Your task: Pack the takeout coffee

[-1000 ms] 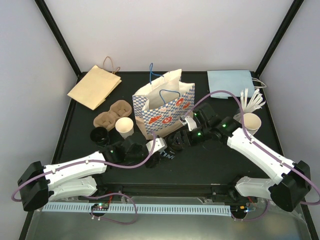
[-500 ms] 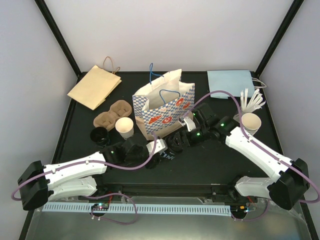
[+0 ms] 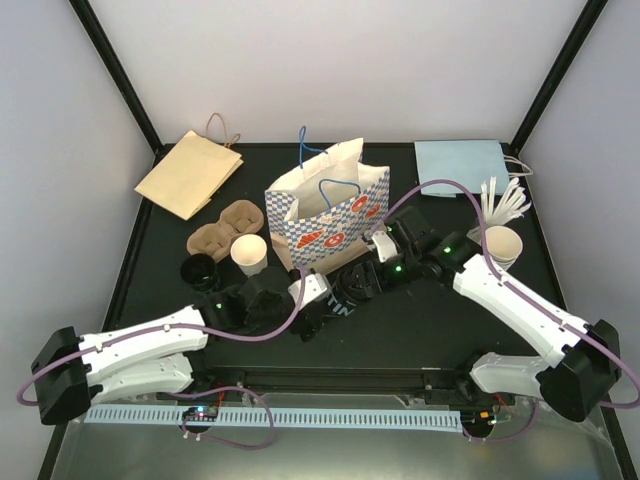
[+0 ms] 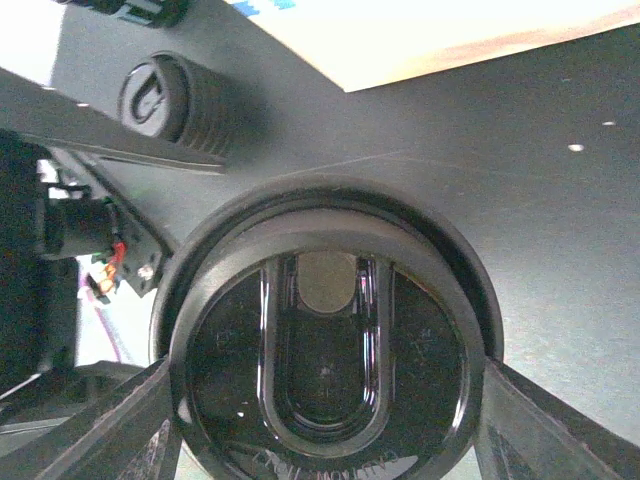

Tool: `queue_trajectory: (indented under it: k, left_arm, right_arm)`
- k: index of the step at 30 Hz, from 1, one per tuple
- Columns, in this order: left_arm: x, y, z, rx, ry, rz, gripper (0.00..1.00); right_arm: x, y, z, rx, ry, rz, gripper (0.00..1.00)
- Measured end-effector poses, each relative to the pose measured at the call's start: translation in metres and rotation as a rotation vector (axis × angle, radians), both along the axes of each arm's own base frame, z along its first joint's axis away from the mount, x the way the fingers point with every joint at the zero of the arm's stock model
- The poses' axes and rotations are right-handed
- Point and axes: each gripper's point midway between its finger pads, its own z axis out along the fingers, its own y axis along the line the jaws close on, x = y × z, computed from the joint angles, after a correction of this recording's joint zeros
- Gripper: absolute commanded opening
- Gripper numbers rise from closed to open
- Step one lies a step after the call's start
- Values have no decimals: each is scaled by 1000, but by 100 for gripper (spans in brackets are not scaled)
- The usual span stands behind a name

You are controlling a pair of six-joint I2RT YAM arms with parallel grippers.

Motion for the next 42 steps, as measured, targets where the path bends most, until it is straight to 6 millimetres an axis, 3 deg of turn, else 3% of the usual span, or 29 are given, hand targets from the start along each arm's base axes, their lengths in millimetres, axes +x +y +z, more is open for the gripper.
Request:
queue_trajectory:
  k: [9, 13, 18, 24, 28, 36, 42]
  left_arm:
    - [-1, 8, 18, -37, 26, 52, 99]
    - [2, 16, 46, -88, 12, 100, 99]
    - [10, 36, 97, -200, -40, 212, 99]
    - [29, 72, 142, -262, -47, 404, 99]
    - [54, 98, 166, -250, -29, 541, 99]
    - [93, 139, 158, -170, 62, 720, 99]
    - [125, 151, 188, -200, 82, 766, 99]
  right_arm:
    - [16, -27, -5, -140, -115, -83, 74]
    - [24, -40, -5, -196, -167, -125, 75]
    - [33, -56, 4, -241, -253, -186, 75]
    - [43, -74, 27, -264, -370, -263, 74]
    - [48, -86, 47, -265, -450, -316, 74]
    - [54, -109, 96, -266, -601, -404, 74]
    - [57, -121, 128, -271, -682, -452, 74]
